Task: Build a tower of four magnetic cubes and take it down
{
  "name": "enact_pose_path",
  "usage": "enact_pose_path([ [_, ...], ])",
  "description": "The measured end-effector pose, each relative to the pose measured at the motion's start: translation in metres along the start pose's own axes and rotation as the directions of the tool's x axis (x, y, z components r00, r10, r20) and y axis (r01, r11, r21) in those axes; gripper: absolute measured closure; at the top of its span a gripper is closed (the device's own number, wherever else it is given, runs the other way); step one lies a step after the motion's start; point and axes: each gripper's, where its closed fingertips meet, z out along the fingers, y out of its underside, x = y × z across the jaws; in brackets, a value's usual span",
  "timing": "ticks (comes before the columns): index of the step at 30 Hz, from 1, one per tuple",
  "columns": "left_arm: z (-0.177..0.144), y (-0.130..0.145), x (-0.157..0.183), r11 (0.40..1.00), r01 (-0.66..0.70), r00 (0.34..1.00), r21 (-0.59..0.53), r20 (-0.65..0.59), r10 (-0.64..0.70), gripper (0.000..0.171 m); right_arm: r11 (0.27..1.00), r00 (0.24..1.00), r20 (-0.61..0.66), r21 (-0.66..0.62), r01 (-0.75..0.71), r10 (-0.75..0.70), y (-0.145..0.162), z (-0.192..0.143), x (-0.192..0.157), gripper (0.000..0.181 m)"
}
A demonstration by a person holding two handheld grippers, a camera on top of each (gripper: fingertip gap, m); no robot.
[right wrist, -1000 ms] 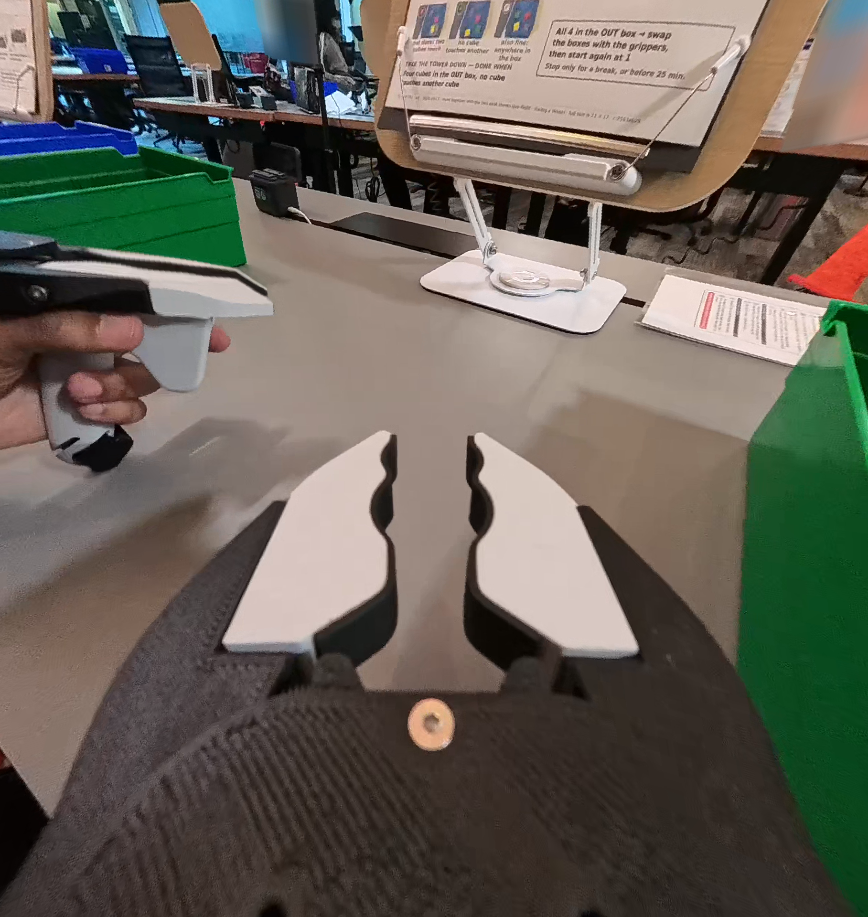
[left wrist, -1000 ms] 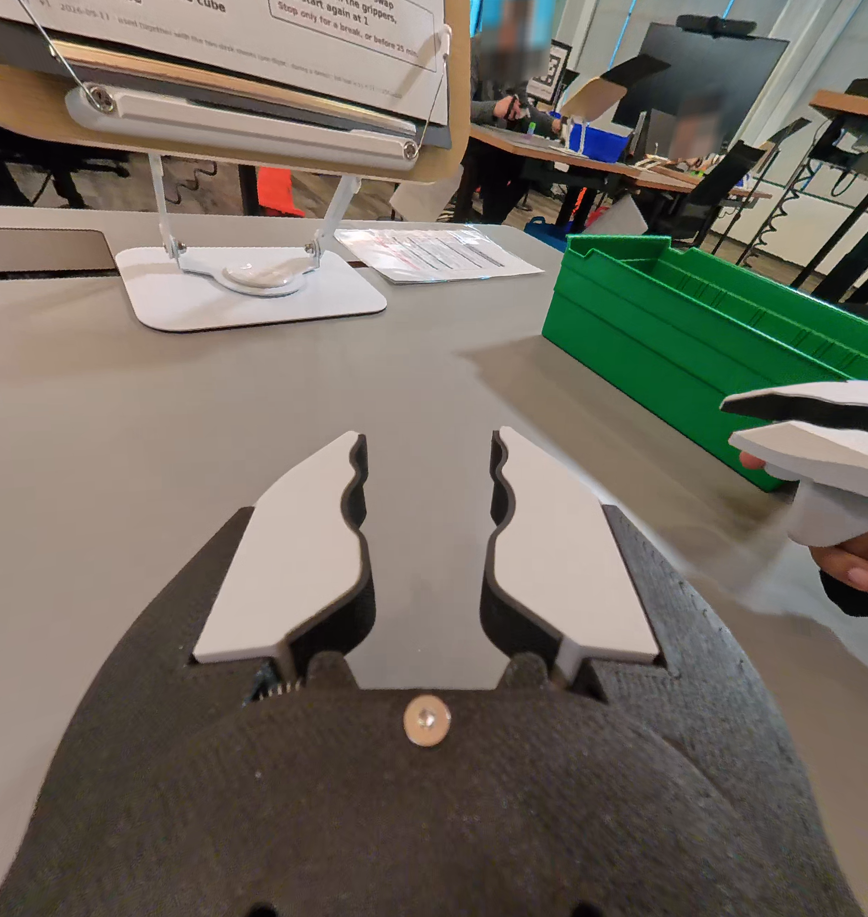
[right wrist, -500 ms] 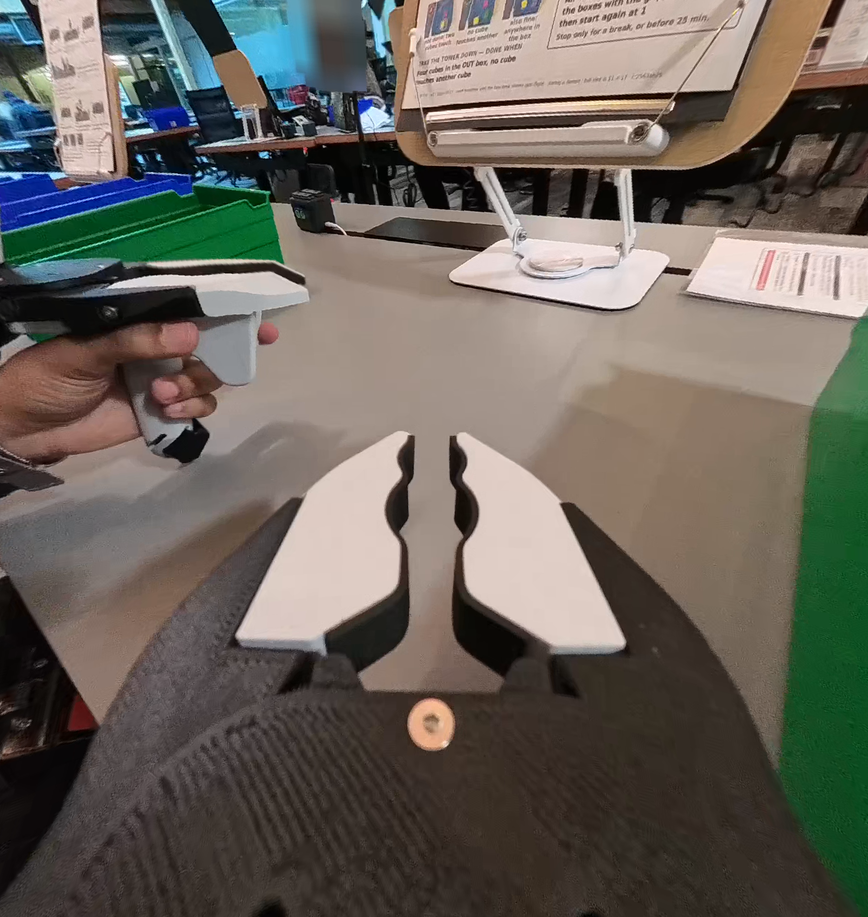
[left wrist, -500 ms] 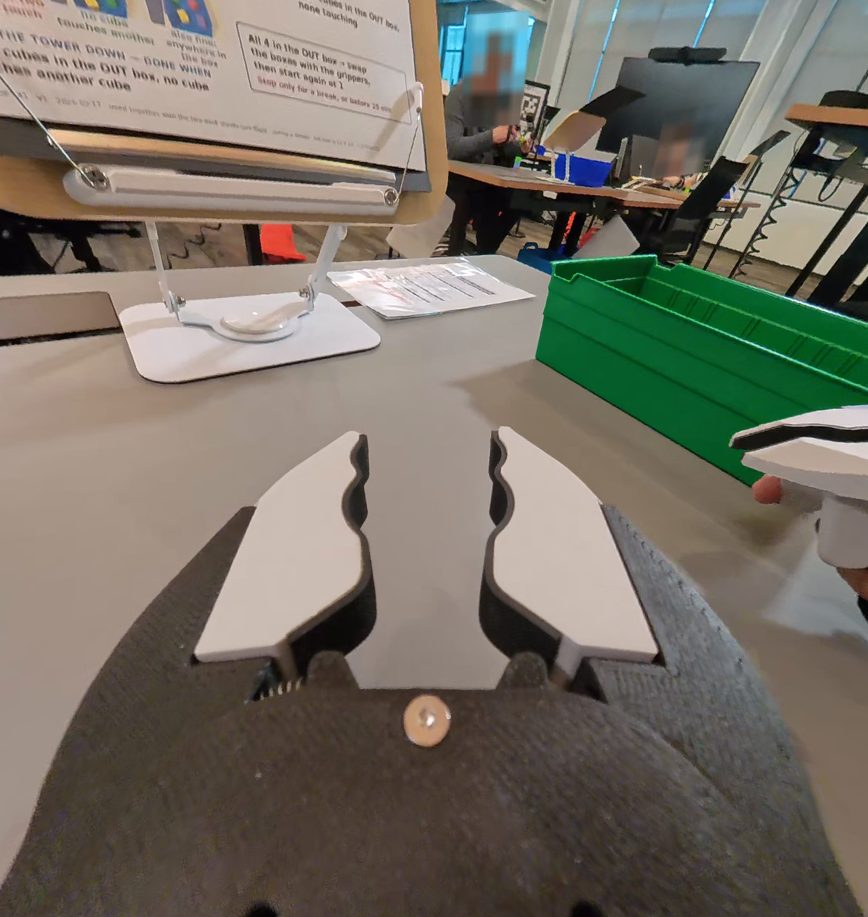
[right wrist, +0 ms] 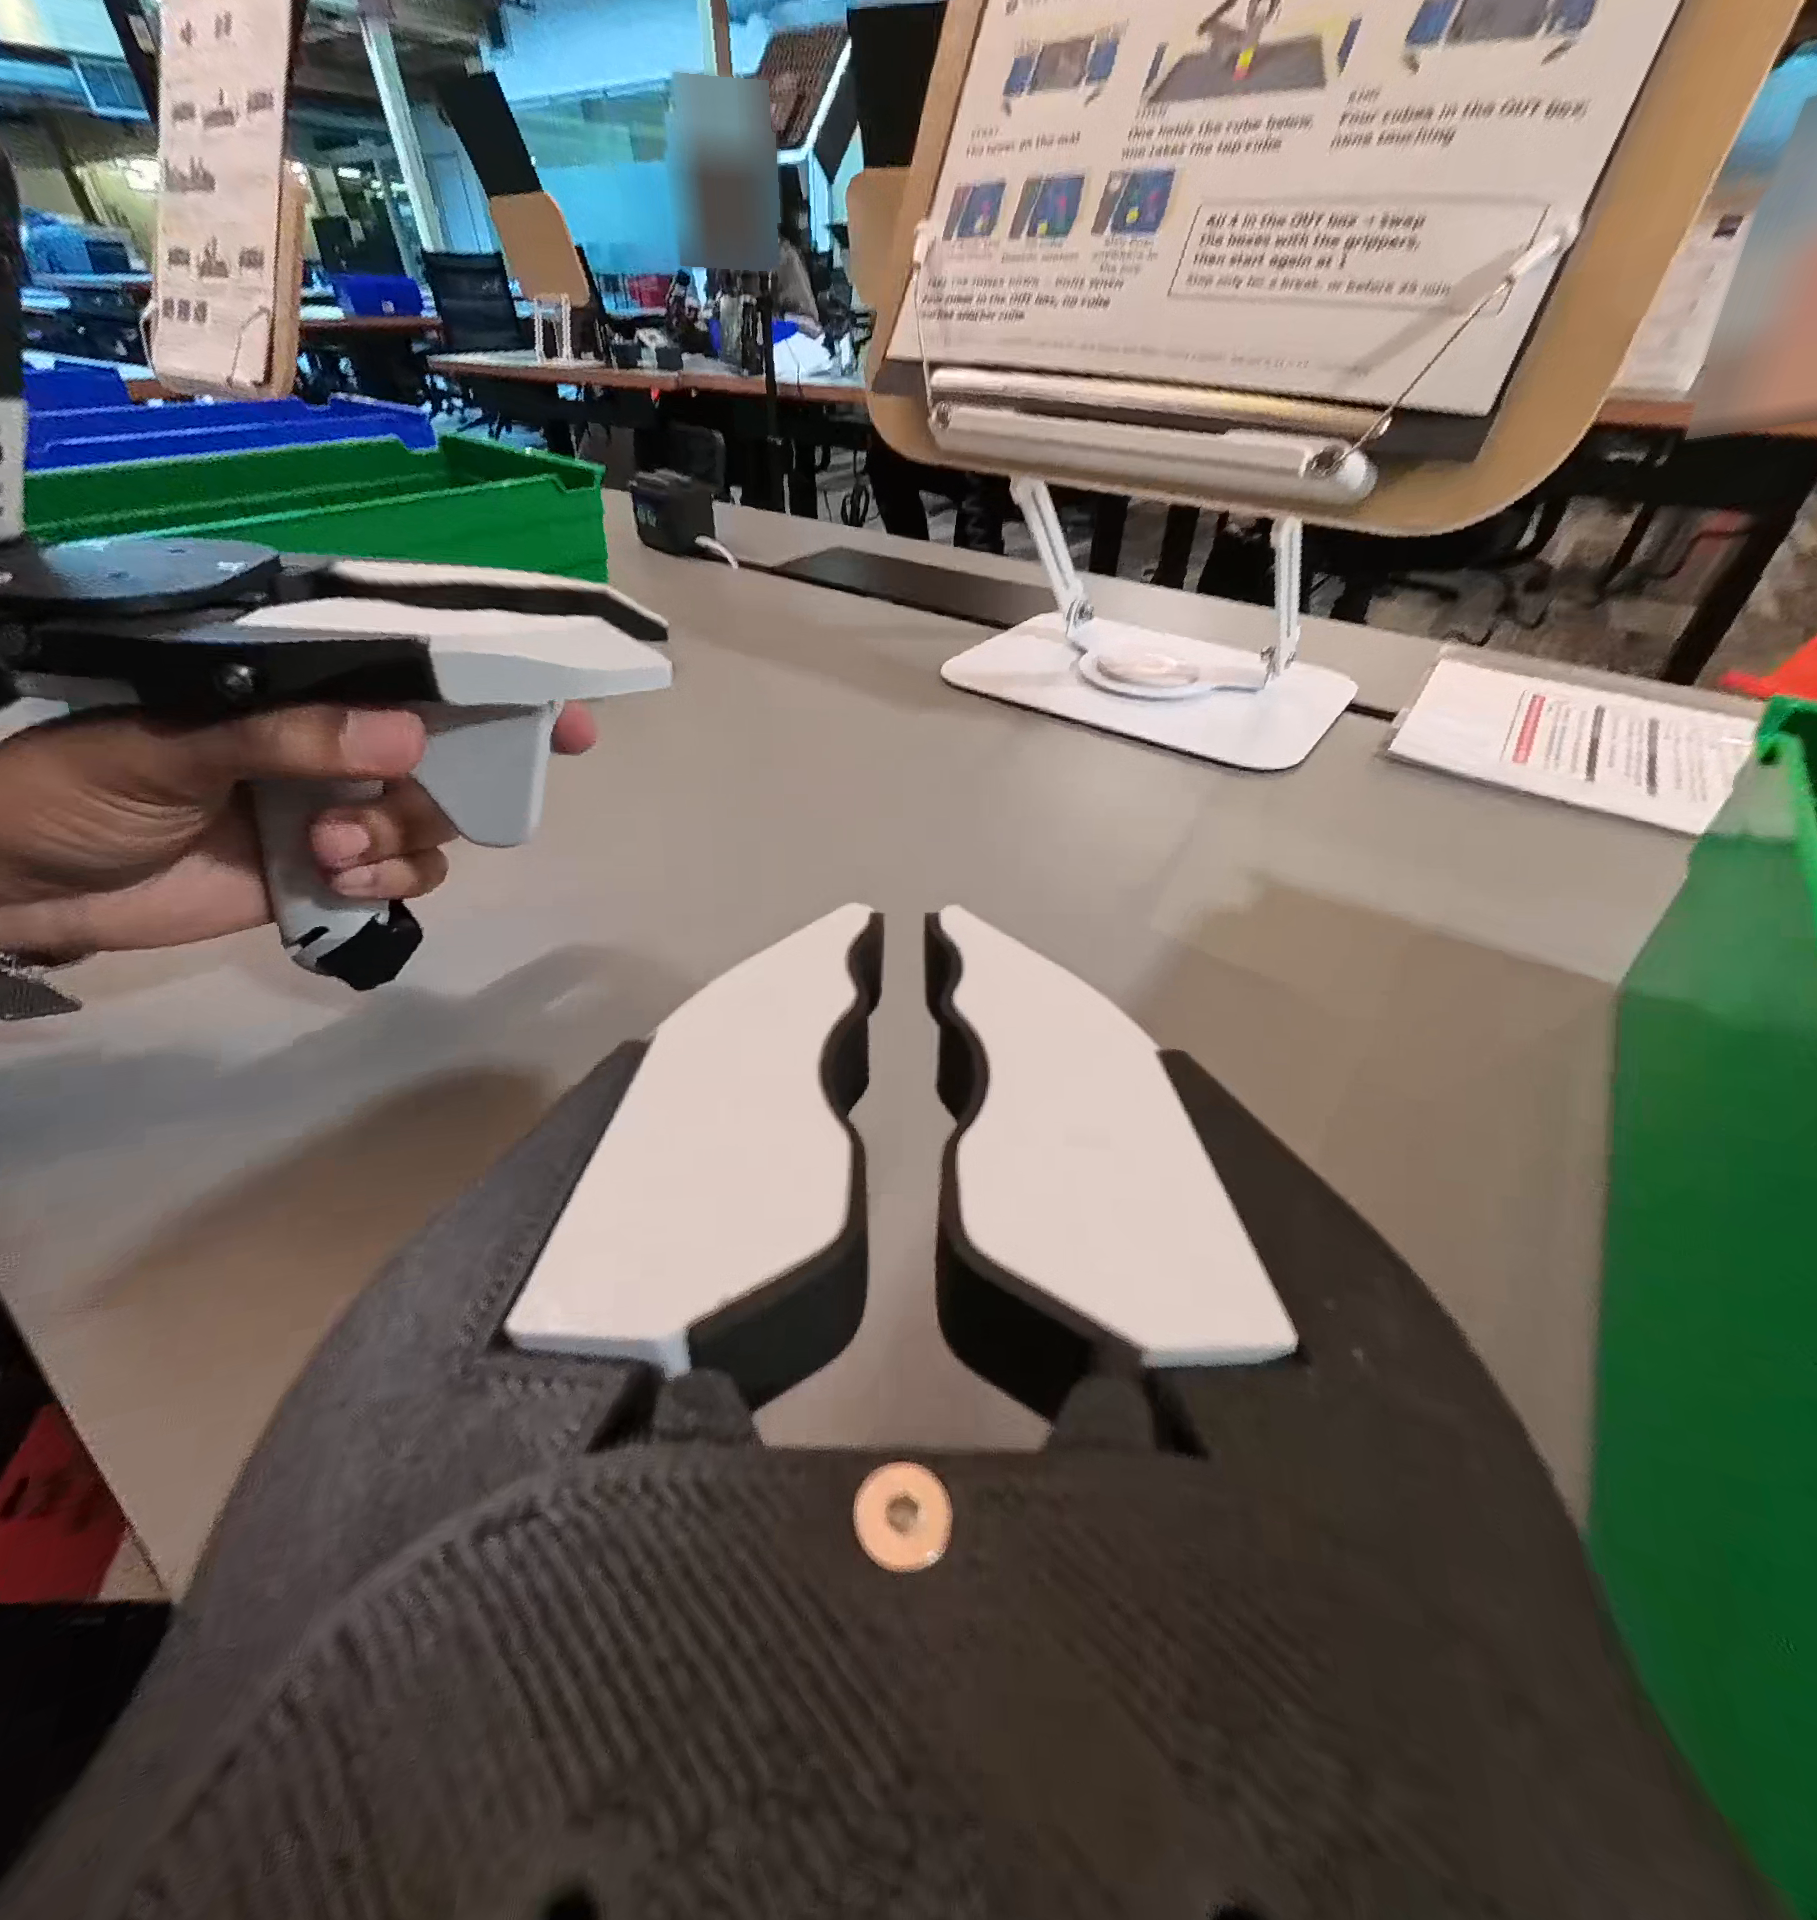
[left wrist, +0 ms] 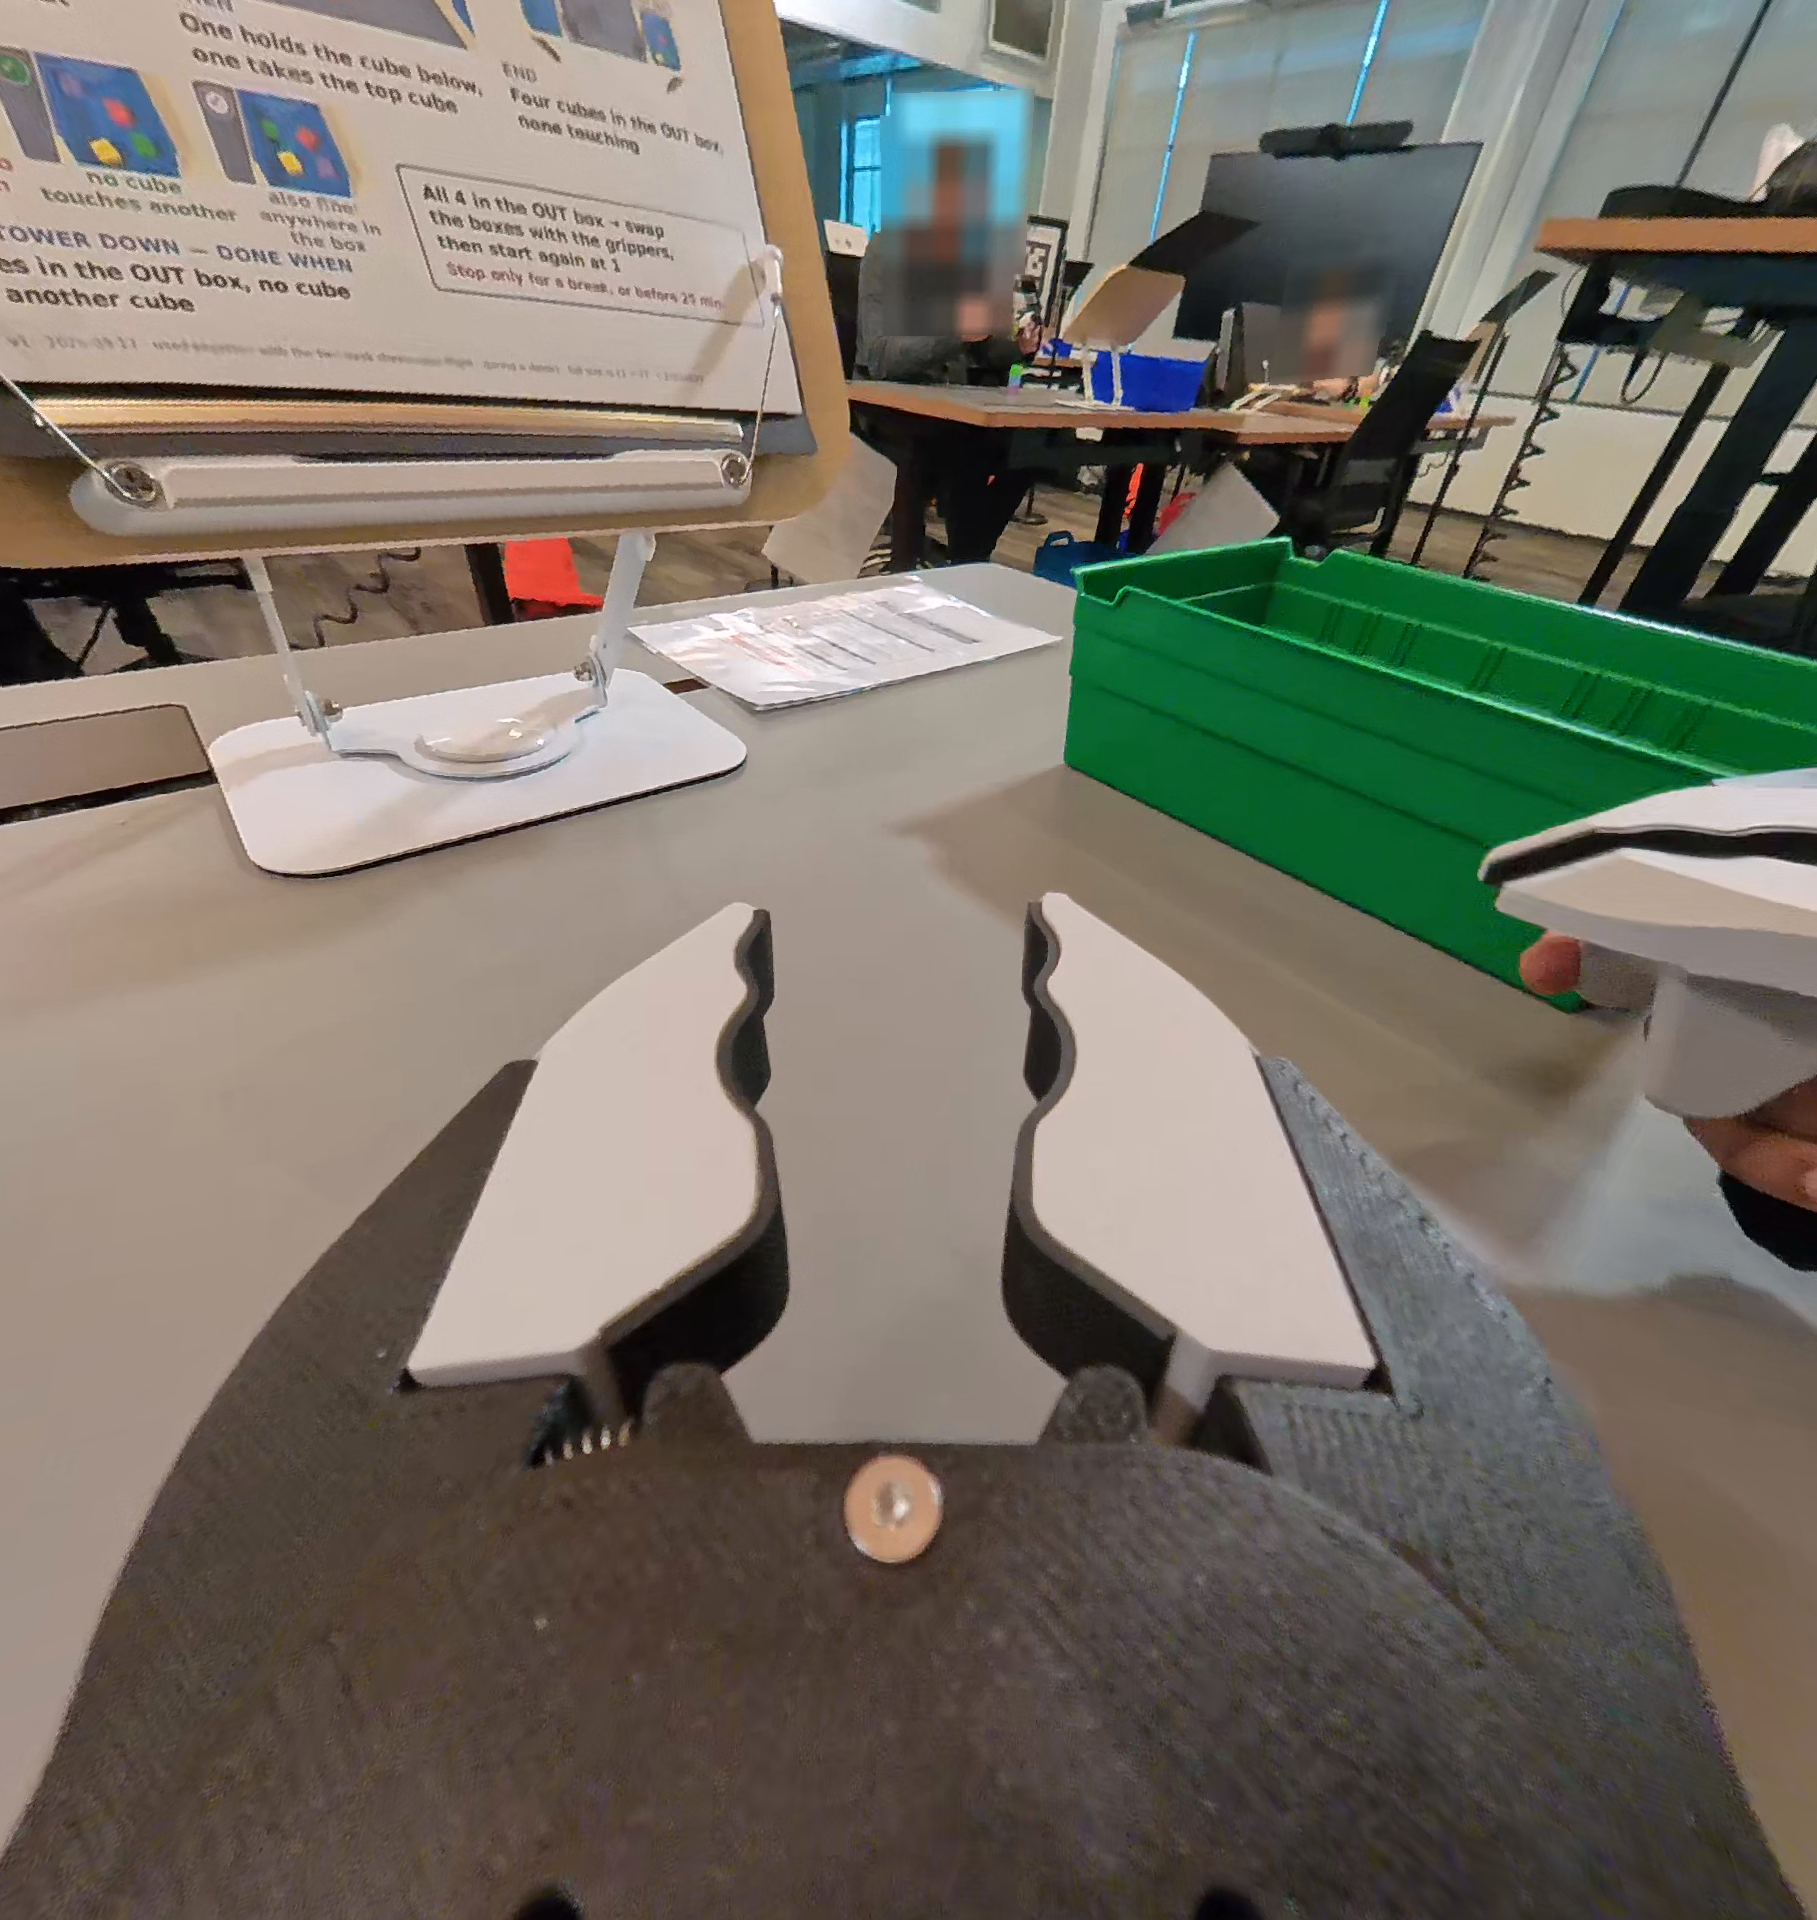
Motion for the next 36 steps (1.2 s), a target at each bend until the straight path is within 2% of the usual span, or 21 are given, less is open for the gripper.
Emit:
enact_pose_path([
  [3,0.0,0.0,0.001,1.0,-0.019,1.0,0.014,-0.006,0.019,0.126,0.999,0.999,-0.022,0.041,-0.026,0.027,-0.008,0.001,0.004,0.175],
  [7,0.003,-0.004,-0.001,1.0,-0.009,1.0,0.027,-0.011,0.009,0.126,0.993,0.993,0.01,0.026,-0.116,0.116,-0.001,0.009,0.0,0.174],
  [14,0.005,-0.008,0.004,0.999,-0.011,1.0,0.044,-0.023,0.012,0.126,0.995,0.995,0.046,0.037,-0.09,0.088,-0.002,0.009,-0.009,0.174],
  [20,0.004,-0.009,0.005,0.997,-0.069,0.998,0.045,-0.007,0.069,0.127,0.987,0.985,0.076,0.04,-0.159,0.155,-0.003,0.009,-0.008,0.173],
  [23,0.006,-0.001,0.007,0.996,-0.091,0.996,0.009,-0.003,0.091,0.126,0.983,0.982,0.076,0.047,-0.175,0.171,-0.006,0.004,-0.006,0.172],
  [33,-0.011,-0.012,0.015,0.99,-0.132,0.991,0.046,0.028,0.13,0.127,0.977,0.979,0.059,0.077,-0.198,0.194,-0.026,0.0,-0.011,0.172],
  [36,-0.02,-0.013,0.012,0.991,-0.123,0.991,0.05,0.05,0.12,0.127,0.965,0.965,0.107,0.082,-0.248,0.239,-0.032,0.007,-0.022,0.171],
])
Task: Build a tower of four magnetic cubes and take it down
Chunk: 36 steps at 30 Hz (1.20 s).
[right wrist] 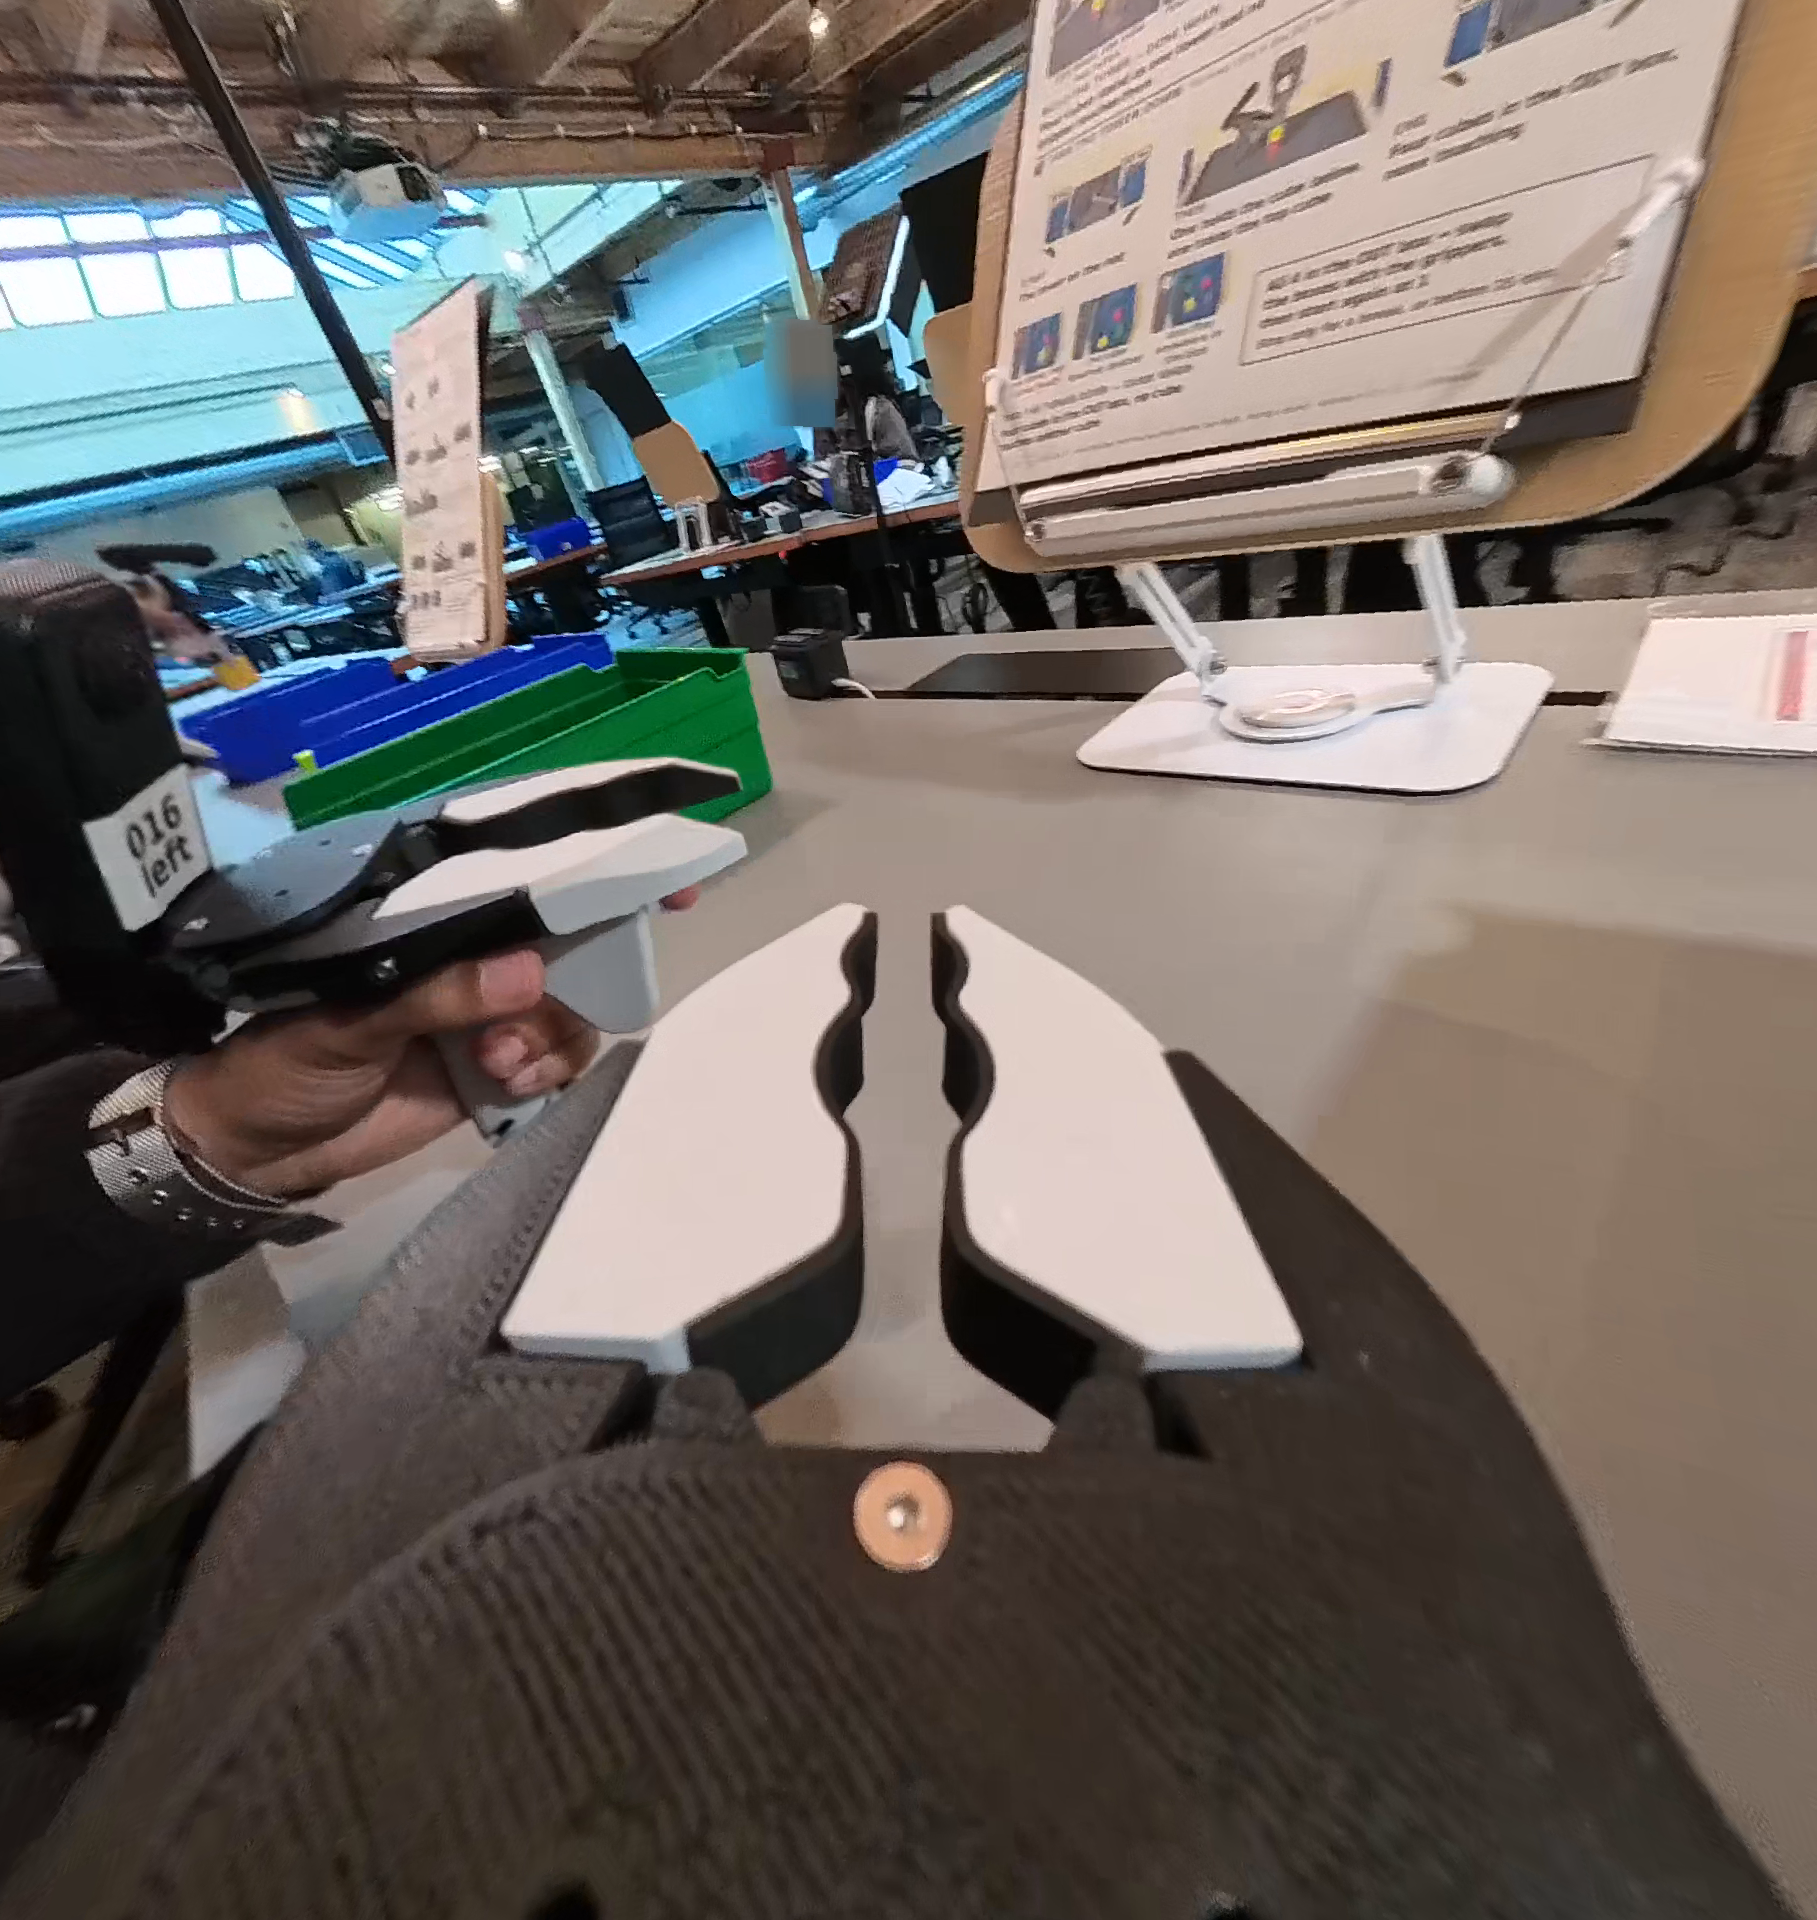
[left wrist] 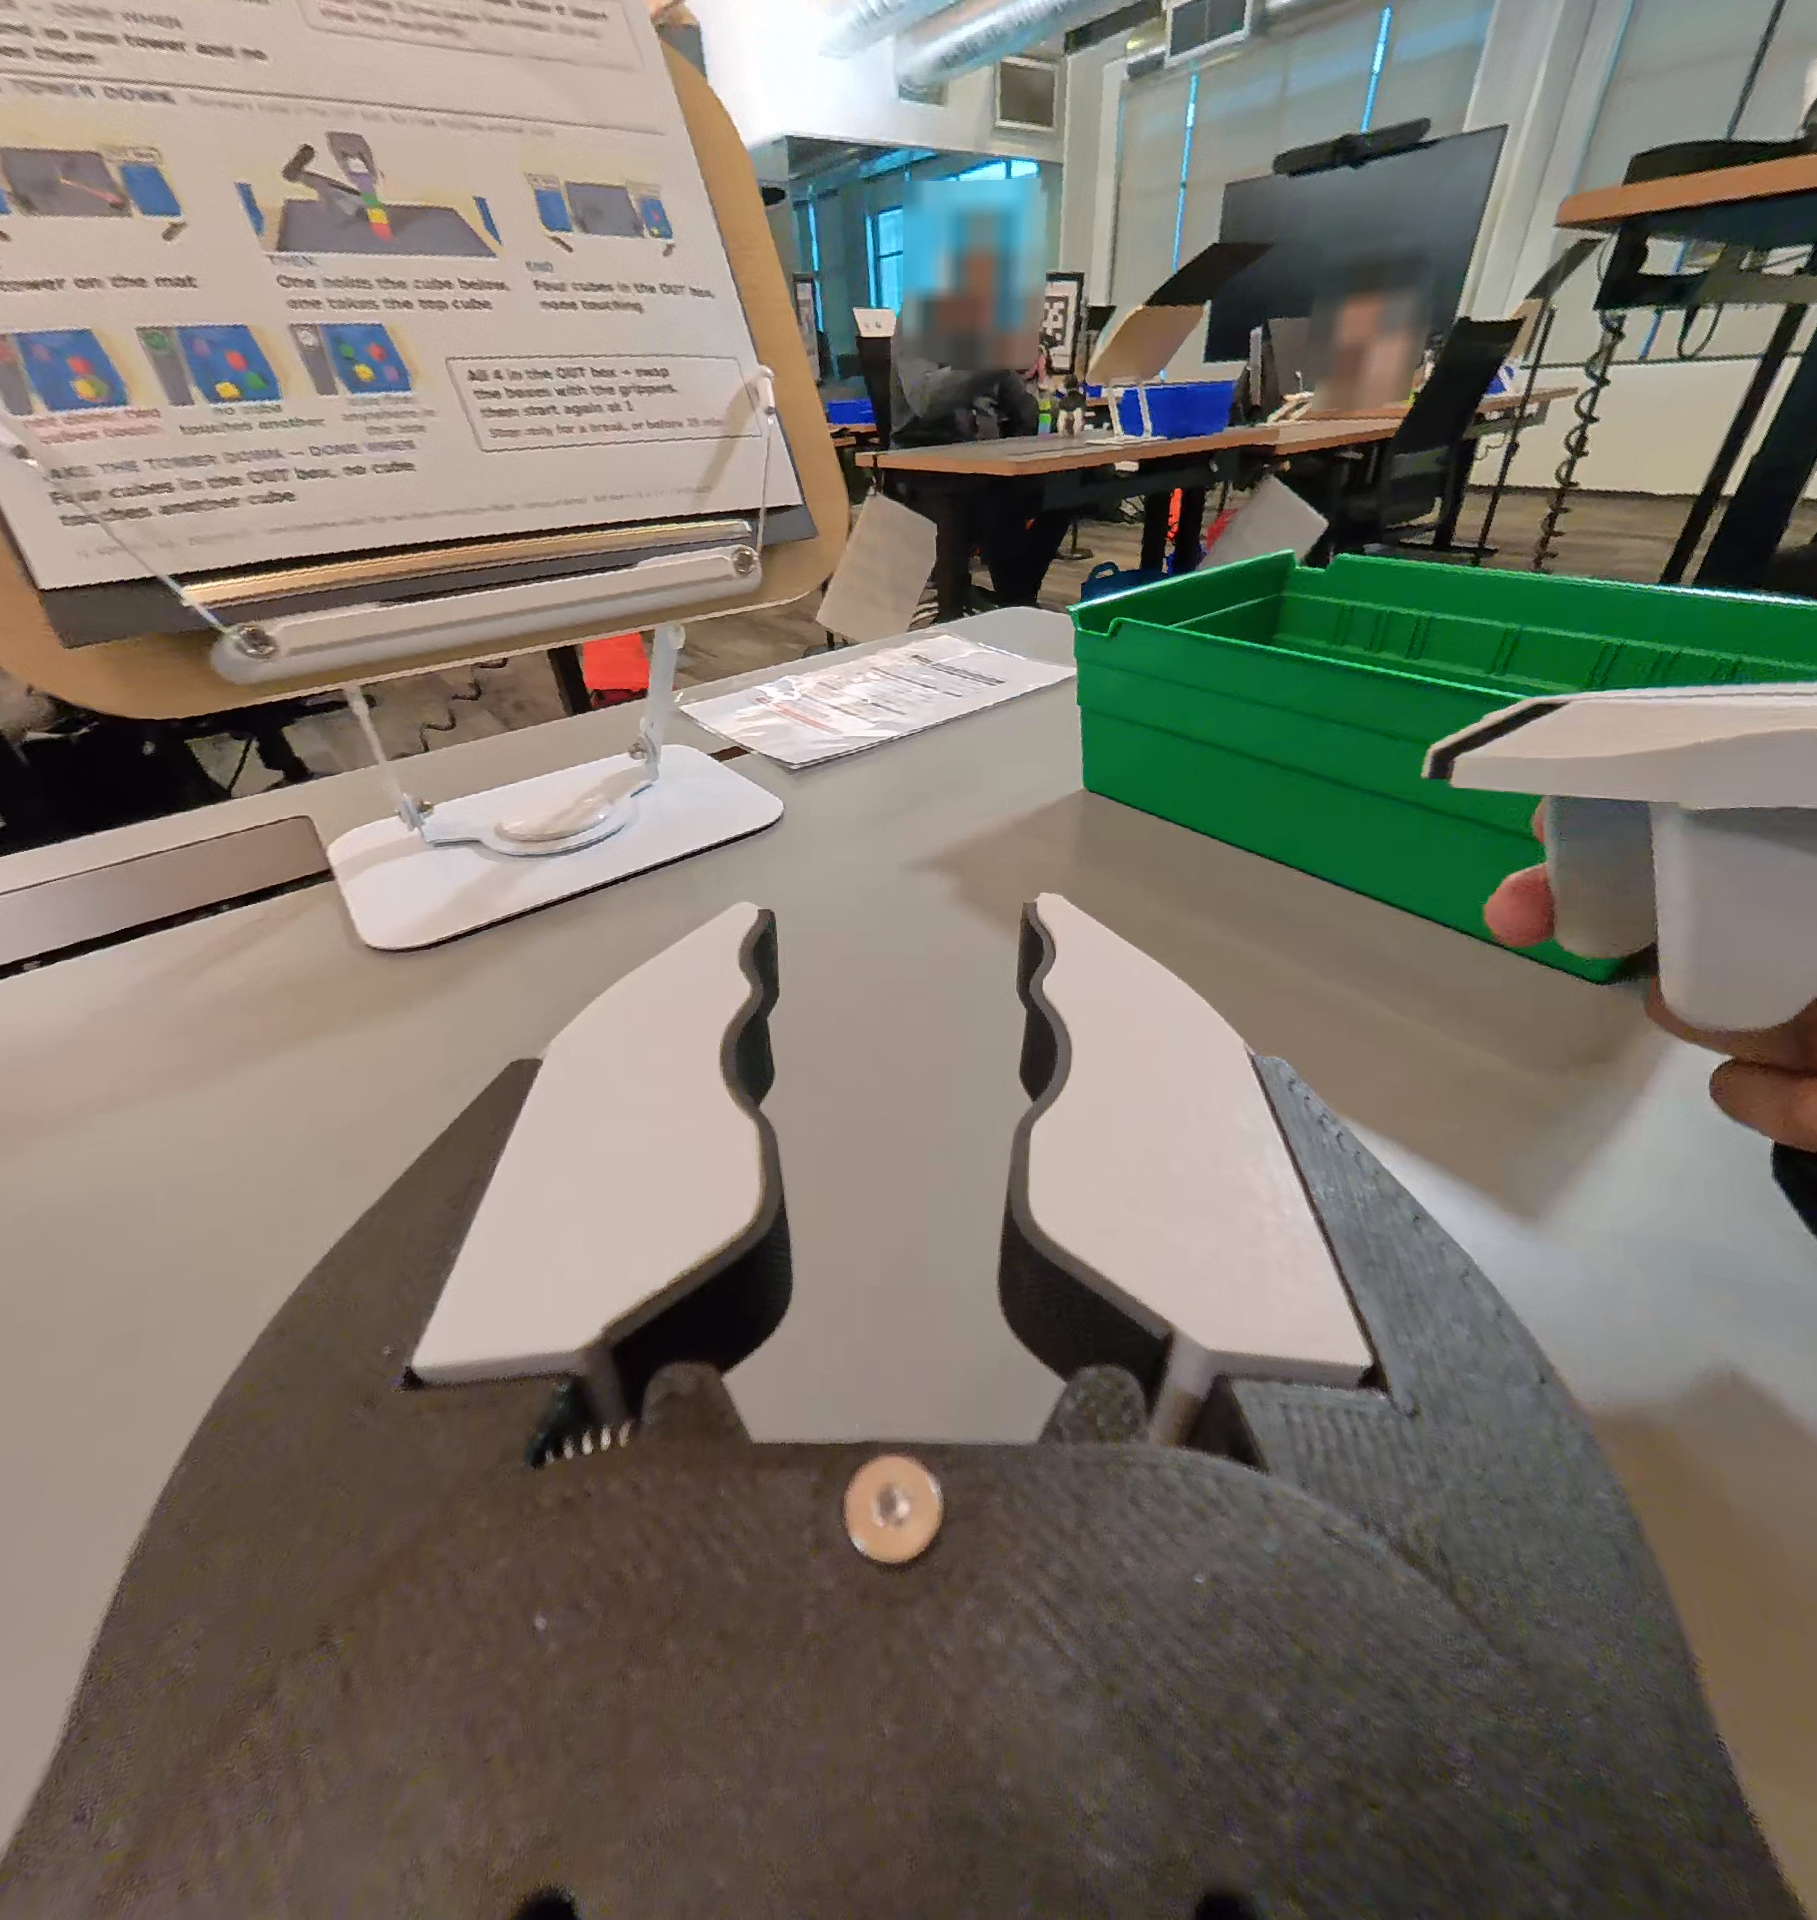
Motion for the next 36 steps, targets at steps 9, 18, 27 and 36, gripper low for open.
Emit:
enact_pose_path([
  [9,-0.037,-0.003,-0.019,1.0,0.01,0.997,0.019,0.075,-0.012,0.127,1.0,0.996,0.086,0.004,0.022,-0.022,-0.002,0.026,-0.03,0.171],
  [18,-0.069,0.007,-0.048,1.0,0.012,0.985,-0.002,0.173,-0.011,0.127,0.999,0.985,0.171,-0.024,0.039,-0.034,0.007,0.058,-0.05,0.172],
  [27,-0.102,0.017,-0.069,0.999,0.048,0.966,-0.018,0.254,-0.042,0.127,0.998,0.972,0.23,-0.044,0.049,-0.037,0.012,0.085,-0.065,0.172],
  [36,-0.107,0.016,-0.071,0.991,0.134,0.96,-0.017,0.252,-0.125,0.125,0.995,0.972,0.224,-0.049,0.082,-0.069,0.015,0.09,-0.06,0.169],
])
